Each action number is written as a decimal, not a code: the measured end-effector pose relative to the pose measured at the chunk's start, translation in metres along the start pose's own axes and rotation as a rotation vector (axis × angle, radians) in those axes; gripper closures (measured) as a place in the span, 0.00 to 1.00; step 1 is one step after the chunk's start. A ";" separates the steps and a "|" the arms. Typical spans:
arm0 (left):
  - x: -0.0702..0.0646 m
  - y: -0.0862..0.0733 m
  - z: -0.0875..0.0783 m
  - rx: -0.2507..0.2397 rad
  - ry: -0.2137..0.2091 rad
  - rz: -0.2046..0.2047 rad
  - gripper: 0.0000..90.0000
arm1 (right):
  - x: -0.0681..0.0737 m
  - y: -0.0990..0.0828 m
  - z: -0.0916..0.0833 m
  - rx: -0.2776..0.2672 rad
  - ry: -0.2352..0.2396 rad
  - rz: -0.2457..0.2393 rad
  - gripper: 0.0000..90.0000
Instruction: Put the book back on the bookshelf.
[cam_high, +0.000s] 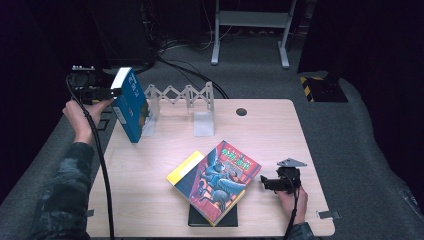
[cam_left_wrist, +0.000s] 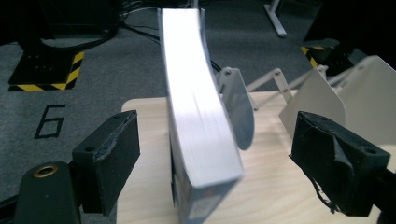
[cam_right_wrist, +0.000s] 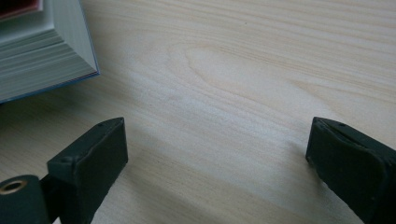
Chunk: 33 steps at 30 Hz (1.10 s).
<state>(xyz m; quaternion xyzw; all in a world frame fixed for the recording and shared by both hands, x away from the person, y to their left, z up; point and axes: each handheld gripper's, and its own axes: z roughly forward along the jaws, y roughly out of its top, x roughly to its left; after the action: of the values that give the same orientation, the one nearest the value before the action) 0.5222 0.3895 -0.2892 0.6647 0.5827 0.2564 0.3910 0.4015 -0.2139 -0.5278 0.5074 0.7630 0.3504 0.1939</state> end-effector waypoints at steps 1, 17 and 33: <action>0.000 0.000 0.000 0.000 0.000 0.000 0.16 | 0.000 0.000 0.000 0.000 0.000 0.000 0.05; -0.067 -0.057 -0.012 0.060 -0.142 0.238 0.02 | 0.001 0.000 0.000 0.004 -0.002 0.001 0.05; -0.098 -0.157 0.024 0.121 -0.265 0.207 0.00 | -0.002 0.002 -0.018 -0.066 0.113 0.066 0.04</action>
<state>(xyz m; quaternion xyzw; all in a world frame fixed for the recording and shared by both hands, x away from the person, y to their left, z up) 0.4332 0.2910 -0.4199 0.7714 0.4688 0.1699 0.3954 0.3918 -0.2209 -0.5147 0.5048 0.7437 0.4097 0.1556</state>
